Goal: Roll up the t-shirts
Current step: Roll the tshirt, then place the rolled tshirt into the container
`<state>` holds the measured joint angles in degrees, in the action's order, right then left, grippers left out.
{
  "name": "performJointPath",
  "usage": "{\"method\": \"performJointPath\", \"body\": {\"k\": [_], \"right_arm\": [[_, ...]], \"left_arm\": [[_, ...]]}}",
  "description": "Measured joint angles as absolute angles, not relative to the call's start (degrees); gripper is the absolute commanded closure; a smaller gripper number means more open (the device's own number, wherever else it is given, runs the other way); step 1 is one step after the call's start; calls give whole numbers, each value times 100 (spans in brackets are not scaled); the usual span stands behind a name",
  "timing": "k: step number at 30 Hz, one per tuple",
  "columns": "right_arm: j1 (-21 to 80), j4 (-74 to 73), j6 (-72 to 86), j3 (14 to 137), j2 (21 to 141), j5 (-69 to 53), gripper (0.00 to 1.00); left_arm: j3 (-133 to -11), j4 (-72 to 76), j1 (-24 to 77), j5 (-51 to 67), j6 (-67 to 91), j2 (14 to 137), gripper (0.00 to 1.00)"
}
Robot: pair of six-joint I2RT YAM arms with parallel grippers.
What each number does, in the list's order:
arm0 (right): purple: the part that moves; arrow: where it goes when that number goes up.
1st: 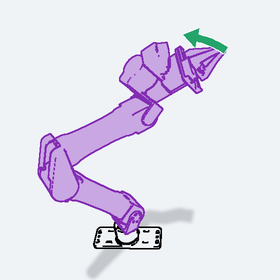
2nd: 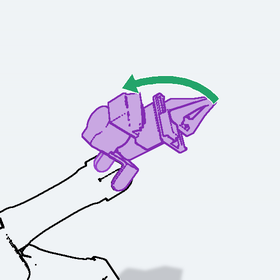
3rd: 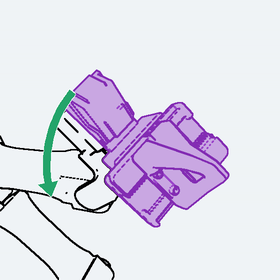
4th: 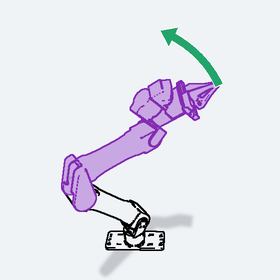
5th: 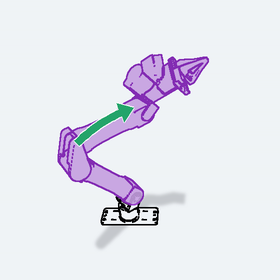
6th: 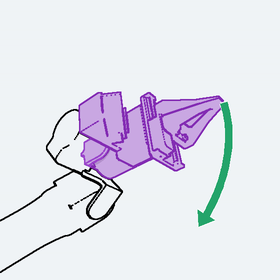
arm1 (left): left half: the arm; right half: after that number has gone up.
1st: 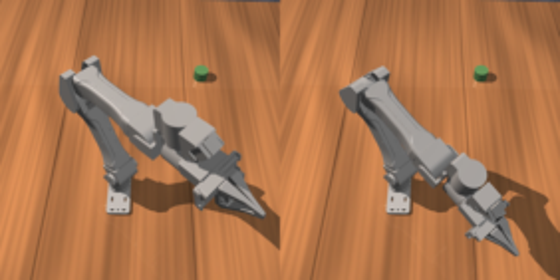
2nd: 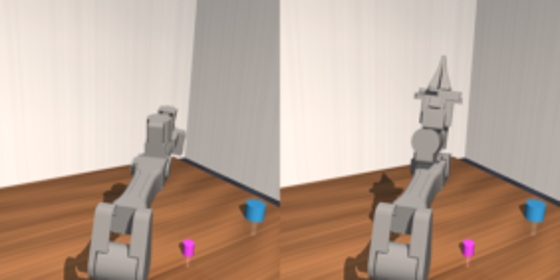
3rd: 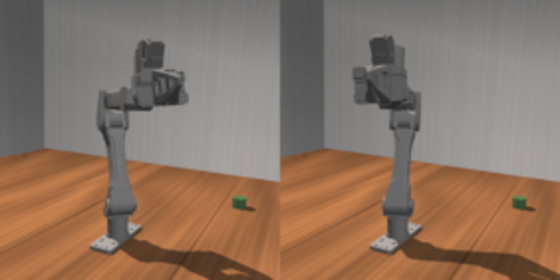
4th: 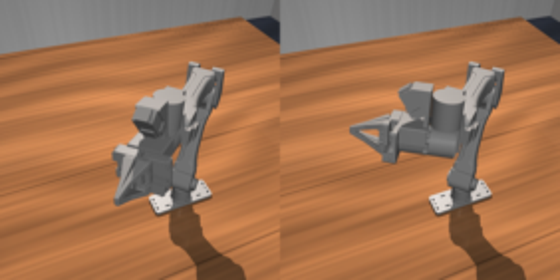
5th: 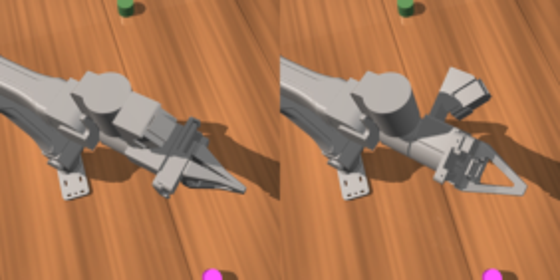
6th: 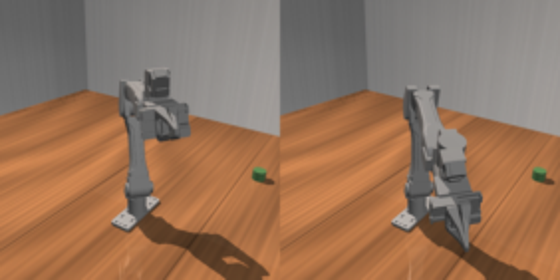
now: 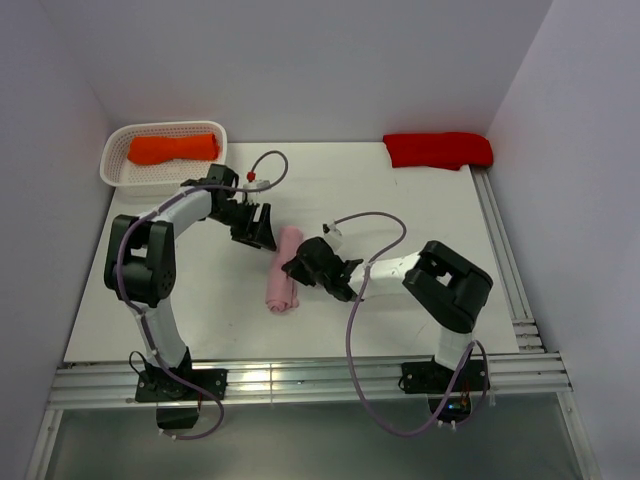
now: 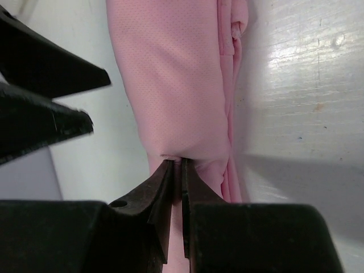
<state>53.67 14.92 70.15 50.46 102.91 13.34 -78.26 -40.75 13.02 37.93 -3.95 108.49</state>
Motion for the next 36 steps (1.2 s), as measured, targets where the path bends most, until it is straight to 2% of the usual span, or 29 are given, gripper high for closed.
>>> {"method": "performJointPath", "body": {"k": [13, 25, 34, 36], "right_arm": [[5168, 2893, 7625, 4235, 10291, 840, 97], [5100, 3450, 7924, 3830, 10296, 718, 99], [5072, 3717, 8016, 3605, 10296, 703, 100], [5070, 3710, 8009, 3605, 10296, 701, 100]], "left_arm": [[-7150, -3347, 1273, 5133, -349, 11428, 27], [-7181, -3022, 1459, 5465, -165, 11622, 28], [-7402, -3009, 1638, 5347, 73, 11806, 37], [-7485, -3055, 1684, 5266, 121, 11850, 42]]}}
